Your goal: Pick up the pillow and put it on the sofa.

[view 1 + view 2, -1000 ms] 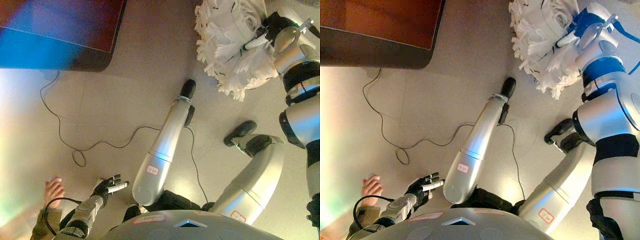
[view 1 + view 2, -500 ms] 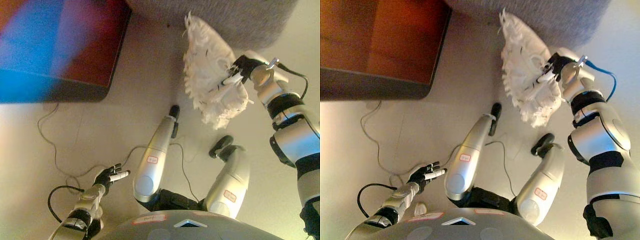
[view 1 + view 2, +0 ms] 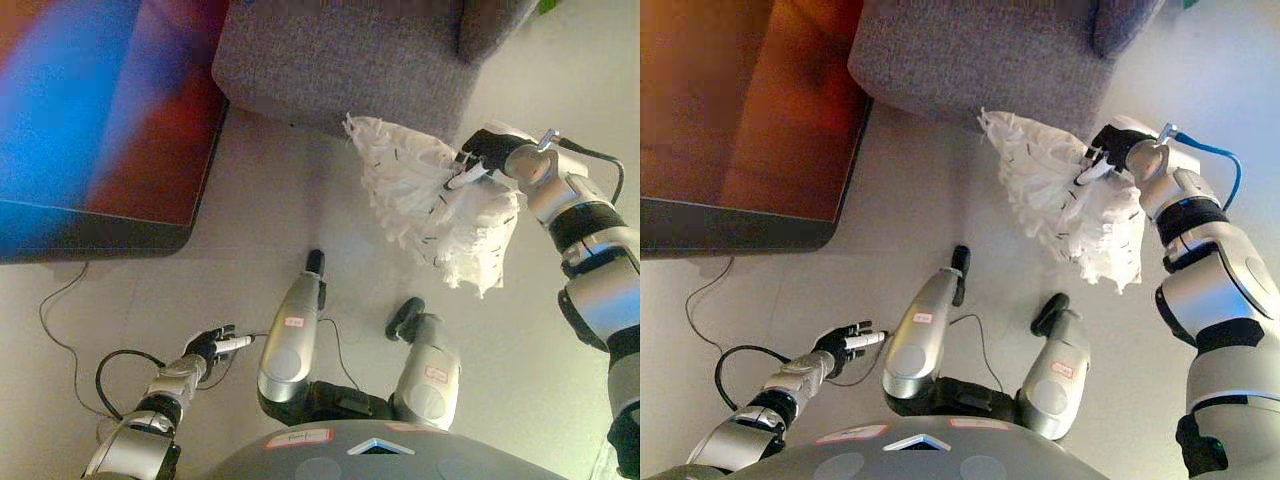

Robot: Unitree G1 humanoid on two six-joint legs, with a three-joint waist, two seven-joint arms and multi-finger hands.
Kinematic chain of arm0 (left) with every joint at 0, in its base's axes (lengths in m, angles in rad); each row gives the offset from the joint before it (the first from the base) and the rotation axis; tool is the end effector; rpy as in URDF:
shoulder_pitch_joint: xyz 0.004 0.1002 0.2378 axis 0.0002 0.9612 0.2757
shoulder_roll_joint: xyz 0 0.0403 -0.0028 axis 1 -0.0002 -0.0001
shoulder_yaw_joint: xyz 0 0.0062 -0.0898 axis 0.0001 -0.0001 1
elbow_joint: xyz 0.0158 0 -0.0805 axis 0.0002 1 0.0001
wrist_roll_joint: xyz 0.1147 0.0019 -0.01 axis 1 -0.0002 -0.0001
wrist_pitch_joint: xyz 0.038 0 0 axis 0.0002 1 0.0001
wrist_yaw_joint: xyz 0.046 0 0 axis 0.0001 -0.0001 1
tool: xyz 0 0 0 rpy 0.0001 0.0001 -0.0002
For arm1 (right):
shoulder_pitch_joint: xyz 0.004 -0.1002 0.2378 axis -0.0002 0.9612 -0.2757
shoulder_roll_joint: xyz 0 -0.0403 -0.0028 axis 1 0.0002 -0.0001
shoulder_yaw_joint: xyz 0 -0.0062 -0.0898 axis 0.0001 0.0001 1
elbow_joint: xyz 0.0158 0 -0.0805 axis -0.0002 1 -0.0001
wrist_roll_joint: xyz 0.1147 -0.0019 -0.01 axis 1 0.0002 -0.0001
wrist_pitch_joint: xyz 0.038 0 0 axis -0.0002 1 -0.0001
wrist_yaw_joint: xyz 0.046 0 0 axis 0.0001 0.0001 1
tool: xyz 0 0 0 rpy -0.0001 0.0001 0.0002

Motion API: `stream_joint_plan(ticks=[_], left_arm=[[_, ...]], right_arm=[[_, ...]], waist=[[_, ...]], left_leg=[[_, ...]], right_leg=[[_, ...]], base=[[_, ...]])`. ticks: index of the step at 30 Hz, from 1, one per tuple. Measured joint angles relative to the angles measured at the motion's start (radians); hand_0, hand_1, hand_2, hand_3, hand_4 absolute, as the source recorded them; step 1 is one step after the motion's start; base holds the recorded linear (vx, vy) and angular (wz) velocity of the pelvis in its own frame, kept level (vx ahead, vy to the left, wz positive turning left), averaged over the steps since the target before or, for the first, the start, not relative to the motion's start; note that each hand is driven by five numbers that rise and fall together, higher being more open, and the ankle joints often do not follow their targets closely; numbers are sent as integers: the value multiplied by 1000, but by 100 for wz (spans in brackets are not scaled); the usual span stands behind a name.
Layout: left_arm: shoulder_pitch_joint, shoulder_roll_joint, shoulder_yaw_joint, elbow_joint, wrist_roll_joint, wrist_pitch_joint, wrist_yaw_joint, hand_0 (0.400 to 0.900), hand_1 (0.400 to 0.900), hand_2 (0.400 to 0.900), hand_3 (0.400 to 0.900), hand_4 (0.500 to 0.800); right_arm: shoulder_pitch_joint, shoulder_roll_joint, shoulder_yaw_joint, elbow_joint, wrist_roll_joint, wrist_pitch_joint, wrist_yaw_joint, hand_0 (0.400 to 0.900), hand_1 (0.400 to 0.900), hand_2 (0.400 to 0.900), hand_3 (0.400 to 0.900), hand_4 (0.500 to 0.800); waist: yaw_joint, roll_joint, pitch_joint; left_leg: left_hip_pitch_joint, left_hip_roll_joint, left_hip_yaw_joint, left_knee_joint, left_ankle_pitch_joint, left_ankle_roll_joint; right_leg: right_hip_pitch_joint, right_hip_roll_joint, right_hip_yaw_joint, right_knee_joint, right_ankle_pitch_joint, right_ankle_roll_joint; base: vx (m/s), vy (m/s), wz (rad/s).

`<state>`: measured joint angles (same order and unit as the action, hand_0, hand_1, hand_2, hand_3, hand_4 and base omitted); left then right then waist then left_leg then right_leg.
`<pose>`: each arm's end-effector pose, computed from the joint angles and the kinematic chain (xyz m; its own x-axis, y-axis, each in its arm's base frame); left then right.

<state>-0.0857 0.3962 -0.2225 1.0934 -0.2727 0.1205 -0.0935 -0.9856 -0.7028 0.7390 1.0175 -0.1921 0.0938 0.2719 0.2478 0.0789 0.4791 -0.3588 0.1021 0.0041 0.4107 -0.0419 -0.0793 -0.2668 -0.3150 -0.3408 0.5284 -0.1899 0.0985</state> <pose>0.1262 0.2615 -0.0877 0.4168 0.1598 -0.8948 0.0191 0.9827 0.1844 0.3462 -0.2525 0.1476 0.8926 -0.0883 -0.4421 -0.3987 0.3030 -0.8656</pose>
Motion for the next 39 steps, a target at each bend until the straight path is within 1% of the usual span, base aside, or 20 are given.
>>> stream_joint_plan(ticks=[5,8,9,10,13,15,17,19,21,23,24,25,27,28,29,31,33,35,37,39], left_arm=[[16,1,21,37,58,34,6,900,900,900,900,800],[26,2,32,39,83,39,10,900,900,900,900,800],[41,-1,58,39,94,42,12,900,900,900,900,800],[47,-1,59,40,109,41,13,900,900,900,900,800],[62,-8,59,49,124,41,12,900,900,900,900,800],[67,-10,59,53,145,44,7,900,900,900,900,800],[68,-11,59,76,163,42,3,900,900,900,900,800],[70,-11,59,92,203,48,-8,900,900,900,900,800],[81,-12,58,107,230,51,-12,900,900,900,900,800],[103,-17,58,143,242,60,-19,900,900,900,900,800],[124,-22,58,160,252,67,-22,900,900,900,900,800],[136,-15,59,168,262,75,-23,900,900,900,900,800],[125,0,64,174,267,77,-23,900,900,900,900,800],[116,-1,84,172,267,76,-22,900,900,900,900,800],[108,0,99,171,266,75,-21,900,900,900,900,800],[92,3,105,169,266,74,-11,900,900,900,900,800],[72,-3,104,164,266,74,-13,900,900,900,900,800],[62,-1,103,155,266,72,-17,900,900,900,900,800],[55,-2,87,148,266,72,-17,900,900,900,900,800],[52,1,85,149,266,76,-17,900,900,900,900,800]], right_arm=[[5,-26,0,-105,-17,-37,55,400,400,400,400,500],[5,-38,0,-150,-18,-43,84,400,400,400,400,500],[3,-40,1,-159,-21,-66,106,400,400,400,400,500],[0,-41,2,-161,-32,-75,118,400,400,400,400,500],[-35,-54,7,-163,-49,-104,156,400,400,400,400,500],[-46,-75,8,-164,-47,-104,173,400,400,400,400,500],[-49,-104,27,-153,-47,-103,191,400,400,400,400,500],[-49,-148,55,-134,-46,-103,218,400,400,400,400,500],[-49,-169,64,-104,-45,-103,228,400,400,400,400,500],[-53,-186,64,-102,-39,-103,237,400,400,400,400,500],[-63,-187,65,-101,-36,-108,244,400,400,400,400,500],[-72,-179,68,-100,-30,-112,242,400,400,400,400,500],[-103,-170,81,-97,-16,-139,252,400,400,400,400,500],[-115,-155,81,-86,-15,-149,254,400,400,400,400,500],[-119,-131,79,-80,-14,-151,253,400,400,400,400,500],[-115,-90,80,-73,-14,-153,254,400,400,400,400,500],[-100,-68,80,-61,-15,-161,256,400,400,400,400,500],[-77,-62,79,-59,-14,-171,260,400,400,400,400,500],[-76,-62,71,-58,-14,-175,260,400,400,400,400,500],[-73,-64,54,-58,-14,-188,260,400,400,400,400,500]], waist=[[-1,-43,-48],[2,-61,-83],[5,-73,-117],[6,-76,-132],[9,-85,-155],[15,-91,-172],[18,-91,-193],[26,-88,-218],[44,-103,-246],[64,-106,-275],[83,-82,-295],[90,-83,-296],[111,-97,-289],[116,-100,-289],[115,-110,-286],[110,-142,-284],[103,-158,-289],[84,-192,-314],[58,-207,-326],[23,-201,-331]], left_leg=[[114,34,-6,-109,29,-25],[163,53,-8,-155,39,-40],[204,68,-9,-188,48,-51],[216,74,-11,-189,48,-52],[238,87,-10,-166,60,-51],[234,84,-14,-165,96,-50],[232,74,-19,-172,135,-56],[176,58,3,-130,152,-90],[146,-18,32,-153,140,-117],[135,-87,71,-217,137,-123],[153,-85,95,-254,158,-107],[175,-78,135,-270,135,-2],[175,-72,199,-259,119,51],[182,-75,199,-248,105,94],[195,-78,196,-241,92,118],[222,-86,197,-244,77,113],[253,-71,189,-263,74,111],[269,-68,186,-287,71,113],[280,-64,176,-310,67,125],[314,-76,147,-355,73,147]], right_leg=[[115,54,-33,-99,12,-12],[163,83,-43,-146,17,-19],[207,115,-49,-184,20,-23],[227,128,-49,-200,19,-25],[263,145,-51,-209,6,-41],[277,141,-64,-222,3,-46],[305,139,-94,-246,-2,-51],[350,155,-106,-309,9,-63],[366,157,-74,-354,14,-71],[373,165,-18,-384,14,-69],[382,187,-8,-398,14,-60],[389,194,-11,-408,12,-48],[397,192,-48,-418,14,-50],[415,196,-44,-439,16,-45],[440,200,-40,-459,21,-36],[470,201,-45,-466,23,-28],[454,199,-59,-369,25,-3],[424,195,-55,-290,31,8],[380,171,-46,-190,37,16],[347,140,-50,-117,43,19]], base=[[190,-198,-1],[179,-195,1],[165,-189,1],[192,-225,3],[152,-144,18],[171,-98,25],[247,-99,37],[300,-116,22],[411,-149,3],[356,-80,0],[351,-52,-4],[359,-26,-18],[329,16,-27],[297,36,-15],[292,35,-3],[299,78,16],[220,62,22],[225,28,31],[230,-49,40],[223,-165,60]])
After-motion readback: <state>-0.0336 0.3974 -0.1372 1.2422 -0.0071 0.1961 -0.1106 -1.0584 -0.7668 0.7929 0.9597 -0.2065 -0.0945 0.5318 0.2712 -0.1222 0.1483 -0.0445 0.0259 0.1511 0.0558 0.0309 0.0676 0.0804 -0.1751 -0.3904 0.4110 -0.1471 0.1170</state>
